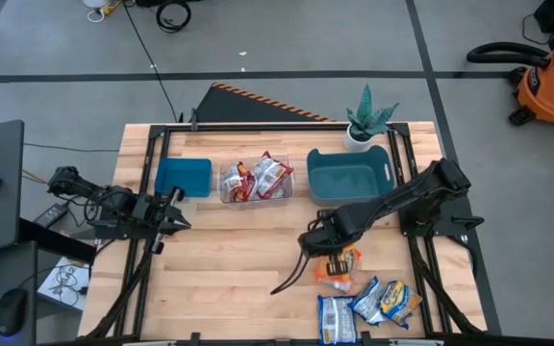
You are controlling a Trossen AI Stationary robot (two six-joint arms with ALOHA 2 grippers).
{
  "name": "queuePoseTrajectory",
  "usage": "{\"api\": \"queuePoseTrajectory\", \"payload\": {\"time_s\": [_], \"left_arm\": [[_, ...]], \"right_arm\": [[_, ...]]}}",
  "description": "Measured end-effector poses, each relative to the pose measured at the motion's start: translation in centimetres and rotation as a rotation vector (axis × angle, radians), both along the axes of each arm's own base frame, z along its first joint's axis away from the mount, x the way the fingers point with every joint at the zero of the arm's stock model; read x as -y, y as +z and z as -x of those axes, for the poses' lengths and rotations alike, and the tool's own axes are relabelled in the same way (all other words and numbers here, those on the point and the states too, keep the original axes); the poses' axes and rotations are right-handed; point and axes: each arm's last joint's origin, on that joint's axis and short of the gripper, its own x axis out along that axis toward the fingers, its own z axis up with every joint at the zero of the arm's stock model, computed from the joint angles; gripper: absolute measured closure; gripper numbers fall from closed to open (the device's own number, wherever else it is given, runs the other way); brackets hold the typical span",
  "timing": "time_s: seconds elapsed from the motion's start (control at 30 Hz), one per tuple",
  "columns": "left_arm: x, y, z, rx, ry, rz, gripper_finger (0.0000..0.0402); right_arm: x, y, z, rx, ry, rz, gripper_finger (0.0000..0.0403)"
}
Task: Sort Maruchan noodles
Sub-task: Put the orange noodle pack into the green bin
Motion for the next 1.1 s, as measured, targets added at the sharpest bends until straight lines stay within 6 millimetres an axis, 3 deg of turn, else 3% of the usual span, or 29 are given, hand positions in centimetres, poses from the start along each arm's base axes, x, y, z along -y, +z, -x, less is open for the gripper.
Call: {"api": "queuePoseTrajectory", "payload": {"time_s": [0.23, 0.4, 0.6, 0.7, 0.8, 1.1], "left_arm": [[0.0, 0.0, 0.0, -0.002, -0.003, 0.009, 0.0379], [0.0, 0.0, 0.0, -0.004, -0.004, 0.010, 0.0379], [0.0, 0.0, 0.0, -0.004, -0.004, 0.009, 0.0379], [0.0, 0.0, 0.0, -0.004, -0.004, 0.009, 0.0379], [0.0, 0.0, 0.0, -0.004, -0.004, 0.009, 0.0379], [0.0, 0.0, 0.0, -0.004, -0.004, 0.009, 0.0379]], "right_arm": [[3.4, 7.3, 0.6, 0.065, -0.069, 0.331, 0.0394], [5.9, 12.6, 2.2, 0.225, -0.144, 0.392, 0.0391], [10.2, 15.9, 4.9, 0.348, -0.298, 0.492, 0.0393], [12.3, 15.8, 5.8, 0.360, -0.356, 0.494, 0.0393], [14.1, 14.4, 6.3, 0.345, -0.402, 0.484, 0.0393], [16.7, 6.4, 5.0, 0.369, -0.406, 0.220, 0.0393]]}}
